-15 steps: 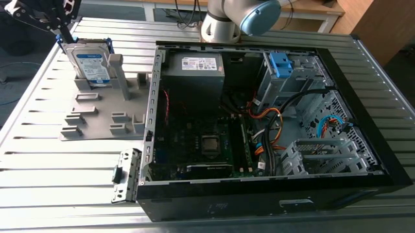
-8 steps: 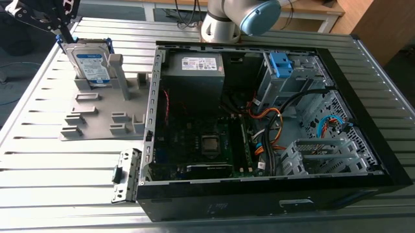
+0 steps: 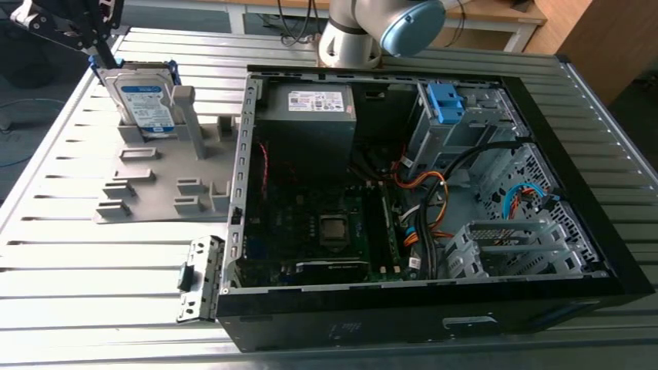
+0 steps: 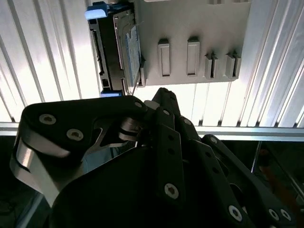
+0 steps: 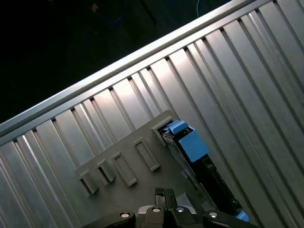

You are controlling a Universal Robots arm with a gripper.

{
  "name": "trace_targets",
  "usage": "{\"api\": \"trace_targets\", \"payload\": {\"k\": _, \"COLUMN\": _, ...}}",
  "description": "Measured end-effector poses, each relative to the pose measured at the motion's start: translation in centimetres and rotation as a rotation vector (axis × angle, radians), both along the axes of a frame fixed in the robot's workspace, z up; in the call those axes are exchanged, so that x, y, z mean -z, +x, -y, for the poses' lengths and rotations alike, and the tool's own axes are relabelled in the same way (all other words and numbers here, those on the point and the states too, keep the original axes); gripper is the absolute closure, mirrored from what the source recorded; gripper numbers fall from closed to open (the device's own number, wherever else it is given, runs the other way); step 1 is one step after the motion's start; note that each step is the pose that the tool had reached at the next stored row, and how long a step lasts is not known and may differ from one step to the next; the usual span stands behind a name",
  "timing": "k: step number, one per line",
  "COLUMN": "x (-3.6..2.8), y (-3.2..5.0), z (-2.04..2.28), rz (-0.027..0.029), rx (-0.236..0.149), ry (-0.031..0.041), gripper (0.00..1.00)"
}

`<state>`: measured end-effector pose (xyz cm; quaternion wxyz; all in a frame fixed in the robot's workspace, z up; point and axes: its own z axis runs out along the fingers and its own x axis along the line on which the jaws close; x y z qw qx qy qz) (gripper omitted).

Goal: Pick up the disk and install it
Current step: 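Pick up the disk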

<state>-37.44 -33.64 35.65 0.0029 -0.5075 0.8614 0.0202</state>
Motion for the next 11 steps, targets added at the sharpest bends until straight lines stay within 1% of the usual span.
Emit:
{"api": "trace_targets", "payload": {"k": 4, "x": 0.0, "y": 0.0, "z": 0.0, "rz": 0.0001, "rx": -0.047, "ry": -0.0006, "gripper": 0.89}}
{"api": "trace_targets", "payload": {"k": 11, "x": 0.0, "y": 0.0, "z": 0.0, "rz": 0.0001, "rx": -0.105, "ry": -0.0011, "gripper": 0.89}}
